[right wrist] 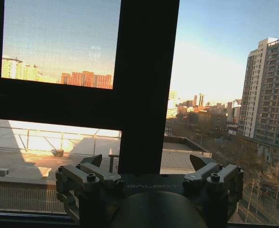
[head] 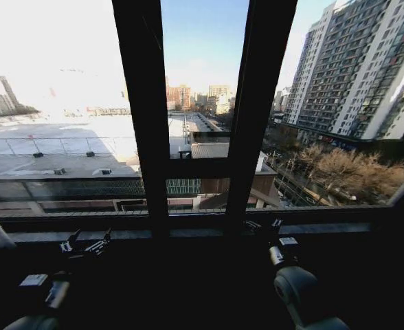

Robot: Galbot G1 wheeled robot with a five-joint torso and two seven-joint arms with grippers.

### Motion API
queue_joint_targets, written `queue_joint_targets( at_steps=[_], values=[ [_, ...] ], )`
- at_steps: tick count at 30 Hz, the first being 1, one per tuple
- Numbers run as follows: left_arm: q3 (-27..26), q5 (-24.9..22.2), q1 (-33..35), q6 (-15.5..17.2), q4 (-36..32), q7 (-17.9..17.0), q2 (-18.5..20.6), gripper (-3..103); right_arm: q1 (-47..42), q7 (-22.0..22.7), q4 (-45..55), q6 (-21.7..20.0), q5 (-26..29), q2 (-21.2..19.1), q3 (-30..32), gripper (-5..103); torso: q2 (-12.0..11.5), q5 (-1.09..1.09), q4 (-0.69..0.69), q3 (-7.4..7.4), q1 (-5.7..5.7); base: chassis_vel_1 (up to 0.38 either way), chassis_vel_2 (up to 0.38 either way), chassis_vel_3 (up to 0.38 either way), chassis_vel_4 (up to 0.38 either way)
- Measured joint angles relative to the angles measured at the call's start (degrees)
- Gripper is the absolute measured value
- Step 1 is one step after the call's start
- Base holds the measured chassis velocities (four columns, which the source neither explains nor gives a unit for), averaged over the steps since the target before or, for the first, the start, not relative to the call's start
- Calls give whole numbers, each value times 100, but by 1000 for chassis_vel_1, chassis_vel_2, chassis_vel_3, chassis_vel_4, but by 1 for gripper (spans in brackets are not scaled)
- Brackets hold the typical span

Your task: Open the curtains by pulling them apart, changing their state from closed to fully open.

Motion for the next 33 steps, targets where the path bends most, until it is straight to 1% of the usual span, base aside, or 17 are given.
queue_joint_targets(
  at_steps=[6, 9, 22, 28, 33],
  values=[
    [-17, -32, -1, -8, 23, 41, 17, 100, -5, 2, 0, -4, -5, 21, -1, 100, 1, 0, 0, -1, -1, -27, -377, 21, 357],
    [-30, -32, -5, -27, 48, 144, -2, 100, -5, 2, -8, -6, -7, 19, -4, 100, 0, -1, 0, 0, -1, -17, -382, 29, 380],
    [-18, -21, -10, -57, 84, 157, -6, 100, -12, 2, -40, -8, -10, 16, 3, 100, 0, 1, -1, 0, -1, -31, -386, 30, 394],
    [-22, -27, -8, -57, 78, 159, 14, 100, -27, 2, -42, -5, -14, 31, 1, 100, 0, 2, -1, 0, 0, 69, -350, -53, 363],
    [-4, -26, -16, -57, 84, 160, 13, 100, -37, 1, -59, 4, -15, 27, 9, 100, 0, -2, 0, 1, 1, 153, -322, -154, 300]
  ],
)
